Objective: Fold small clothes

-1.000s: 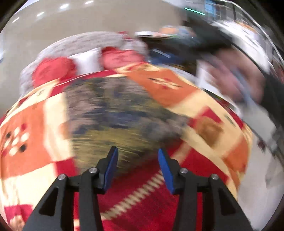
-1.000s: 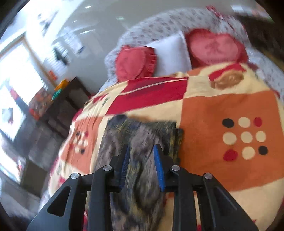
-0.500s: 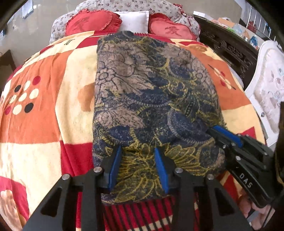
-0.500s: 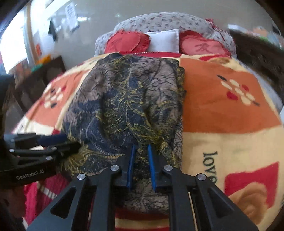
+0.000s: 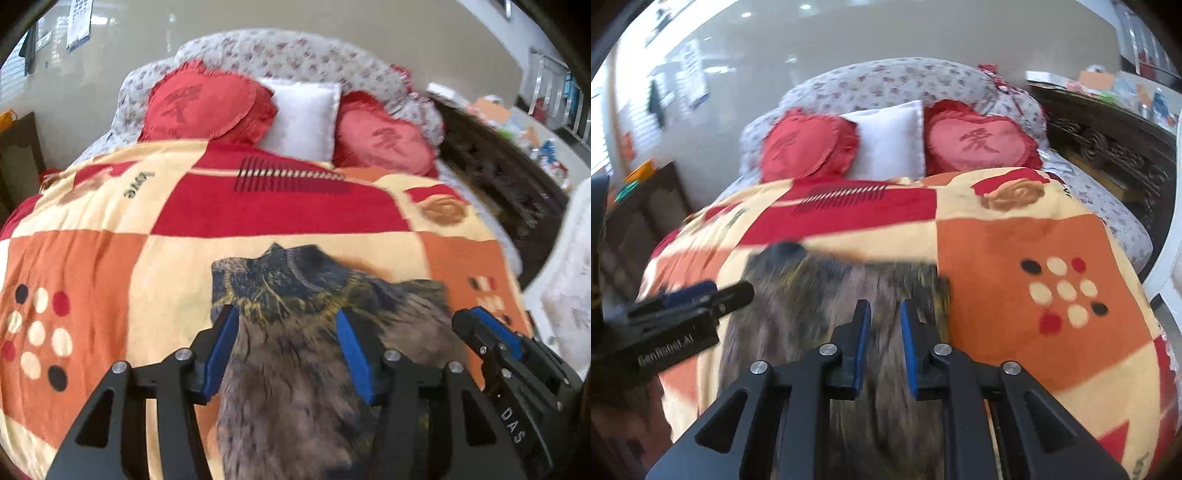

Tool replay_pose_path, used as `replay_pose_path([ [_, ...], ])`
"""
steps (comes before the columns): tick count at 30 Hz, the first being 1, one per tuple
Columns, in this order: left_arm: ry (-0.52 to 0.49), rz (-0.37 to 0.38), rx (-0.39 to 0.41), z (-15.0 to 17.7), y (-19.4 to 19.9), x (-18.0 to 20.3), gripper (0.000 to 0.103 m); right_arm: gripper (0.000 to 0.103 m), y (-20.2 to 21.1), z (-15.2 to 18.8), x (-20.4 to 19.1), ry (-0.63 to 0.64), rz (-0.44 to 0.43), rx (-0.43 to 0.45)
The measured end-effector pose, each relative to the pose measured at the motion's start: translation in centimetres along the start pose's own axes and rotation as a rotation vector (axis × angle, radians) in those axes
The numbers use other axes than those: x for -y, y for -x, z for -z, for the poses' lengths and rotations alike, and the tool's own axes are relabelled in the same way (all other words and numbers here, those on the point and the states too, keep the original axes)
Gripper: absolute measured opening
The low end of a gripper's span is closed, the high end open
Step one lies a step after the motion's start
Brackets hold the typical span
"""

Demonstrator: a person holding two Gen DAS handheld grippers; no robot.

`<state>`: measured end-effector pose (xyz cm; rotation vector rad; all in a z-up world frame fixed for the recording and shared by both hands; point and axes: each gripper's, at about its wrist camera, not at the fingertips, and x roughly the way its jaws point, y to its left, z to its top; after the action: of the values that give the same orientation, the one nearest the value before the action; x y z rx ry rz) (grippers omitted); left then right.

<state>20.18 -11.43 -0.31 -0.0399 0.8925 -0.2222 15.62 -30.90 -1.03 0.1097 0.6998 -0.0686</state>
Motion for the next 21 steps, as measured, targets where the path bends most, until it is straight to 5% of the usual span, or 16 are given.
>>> replay_pose_path([
  [5,-0.016,-0.045,-0.013,2.2,-3.6,0.3,0.066,0.036,-5.7,1.3,-0.2,0.039,0.054,-0.083],
  [9,-0.044,-0.067,0.021,3.3,-4.2,0.8,0.071,0.054,-6.4,2.8,2.0,-0.014,-0.006,-0.032],
  [13,-0.043,-0.068,0.036,3.6,-4.6,0.9,0.072,0.055,-7.0,2.9,3.8,-0.079,-0.094,-0.04],
  [21,-0.035,-0.06,0.045,3.6,-4.8,0.7,0.072,0.055,-7.0,2.9,2.5,-0.017,-0.036,-0.026],
])
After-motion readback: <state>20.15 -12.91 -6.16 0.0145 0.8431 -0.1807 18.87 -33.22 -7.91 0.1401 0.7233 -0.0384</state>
